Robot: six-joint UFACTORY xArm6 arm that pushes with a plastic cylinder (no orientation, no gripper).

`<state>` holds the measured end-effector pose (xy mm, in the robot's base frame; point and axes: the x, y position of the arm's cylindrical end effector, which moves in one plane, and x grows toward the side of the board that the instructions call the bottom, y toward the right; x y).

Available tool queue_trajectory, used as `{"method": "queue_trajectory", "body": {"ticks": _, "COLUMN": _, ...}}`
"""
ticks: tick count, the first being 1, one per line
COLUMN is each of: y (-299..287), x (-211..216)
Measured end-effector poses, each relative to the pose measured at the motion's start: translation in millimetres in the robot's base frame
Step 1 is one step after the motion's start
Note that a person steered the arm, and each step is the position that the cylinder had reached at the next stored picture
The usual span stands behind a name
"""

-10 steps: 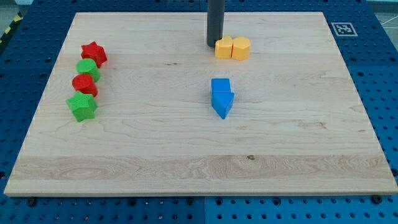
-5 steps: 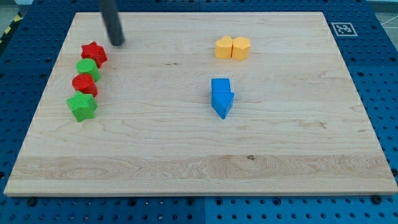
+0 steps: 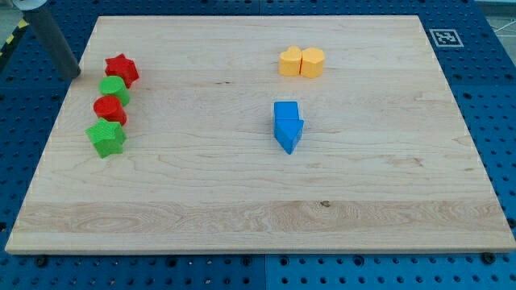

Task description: Move the green circle a bit to the right

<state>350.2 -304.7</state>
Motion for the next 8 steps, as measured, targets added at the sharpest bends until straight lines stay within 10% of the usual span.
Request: {"method": "queue_trajectory", "body": {"ticks": 8, "y": 118.6, "x": 39.7}}
